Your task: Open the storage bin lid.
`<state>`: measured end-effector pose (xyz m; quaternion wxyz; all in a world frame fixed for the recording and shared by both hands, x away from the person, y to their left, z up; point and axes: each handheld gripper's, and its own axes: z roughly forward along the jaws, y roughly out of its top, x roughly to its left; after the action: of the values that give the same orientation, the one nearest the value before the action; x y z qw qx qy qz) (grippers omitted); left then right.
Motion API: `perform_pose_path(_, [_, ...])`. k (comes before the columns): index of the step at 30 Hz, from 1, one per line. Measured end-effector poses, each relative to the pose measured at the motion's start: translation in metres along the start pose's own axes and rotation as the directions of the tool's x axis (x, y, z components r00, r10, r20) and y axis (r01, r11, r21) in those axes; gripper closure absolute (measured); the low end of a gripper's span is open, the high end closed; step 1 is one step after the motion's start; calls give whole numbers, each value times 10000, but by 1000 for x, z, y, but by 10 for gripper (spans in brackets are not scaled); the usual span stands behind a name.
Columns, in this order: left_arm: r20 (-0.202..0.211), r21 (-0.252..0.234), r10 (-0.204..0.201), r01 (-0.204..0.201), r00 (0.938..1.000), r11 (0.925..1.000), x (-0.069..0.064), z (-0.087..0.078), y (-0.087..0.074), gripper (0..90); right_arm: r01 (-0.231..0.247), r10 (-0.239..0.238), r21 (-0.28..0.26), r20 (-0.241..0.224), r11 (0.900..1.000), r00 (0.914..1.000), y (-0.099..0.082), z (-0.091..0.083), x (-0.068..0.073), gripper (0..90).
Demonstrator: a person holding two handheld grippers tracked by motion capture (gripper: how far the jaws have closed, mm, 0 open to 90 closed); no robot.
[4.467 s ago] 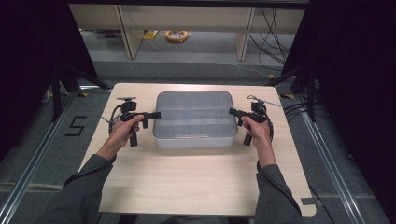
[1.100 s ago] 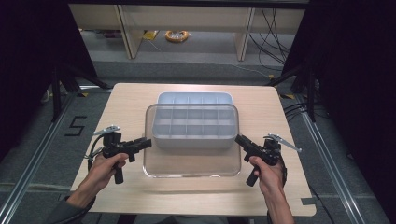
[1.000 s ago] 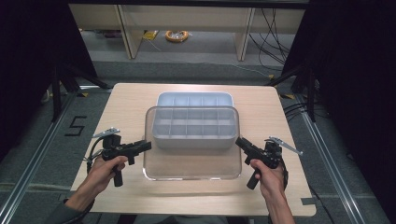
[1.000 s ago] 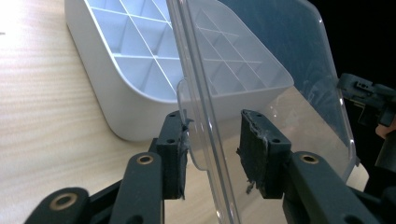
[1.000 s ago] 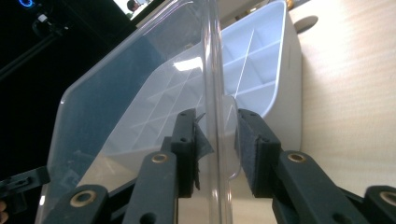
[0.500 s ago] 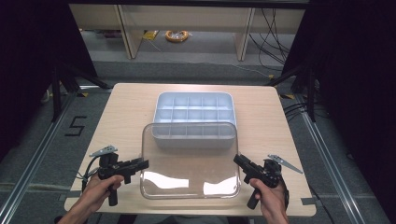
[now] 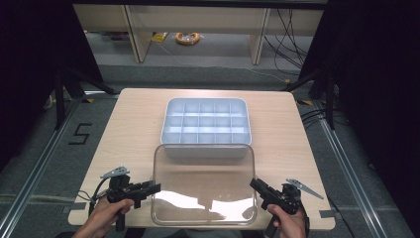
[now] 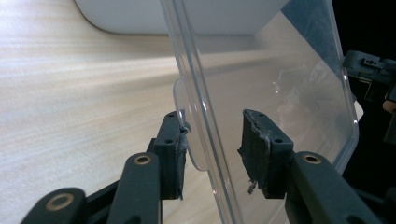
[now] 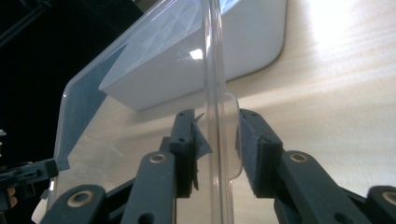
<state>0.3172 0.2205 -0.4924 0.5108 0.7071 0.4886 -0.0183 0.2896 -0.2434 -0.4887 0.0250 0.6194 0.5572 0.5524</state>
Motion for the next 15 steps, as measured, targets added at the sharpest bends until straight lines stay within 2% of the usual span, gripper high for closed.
perform_pose_path(1, [-57,61,-7,8,10000,10000,0,0,-1,598,380,-380,-40,179,9993,9991,0,0,-3,685])
perform_pose_path(2, [-32,76,54,-54,10000,10000,0,1,-2,597,196,-194,-88,149,9998,9997,-2,0,-3,685])
perform_pose_path(3, [-55,159,19,-18,10000,9999,0,2,-3,594,506,-503,-119,209,9987,9985,-2,1,-5,683])
perform_pose_path(6, [-81,310,154,-152,9998,9994,0,4,-5,590,409,-411,48,340,9992,9986,-4,-1,-6,682])
perform_pose_path(8, [-75,313,128,-126,9999,9994,0,5,-6,590,512,-514,60,386,9987,9979,-4,-1,-6,682])
perform_pose_path(11, [-144,420,184,-178,9997,9990,0,6,-7,589,679,-679,12,175,9977,9975,-7,2,-9,682])
perform_pose_path(12, [-160,505,191,-183,9997,9986,1,7,-8,589,578,-580,109,196,9983,9981,-7,2,-11,682])
perform_pose_path(13, [-159,590,178,-168,9997,9981,2,7,-9,590,791,-795,147,307,9968,9964,-8,3,-12,682])
perform_pose_path(14, [-188,634,146,-134,9997,9979,2,8,-10,590,616,-624,202,417,9979,9972,-9,3,-12,681])
perform_pose_path(15, [-226,636,98,-83,9997,9979,2,9,-10,588,744,-754,259,417,9969,9963,-9,4,-13,681])
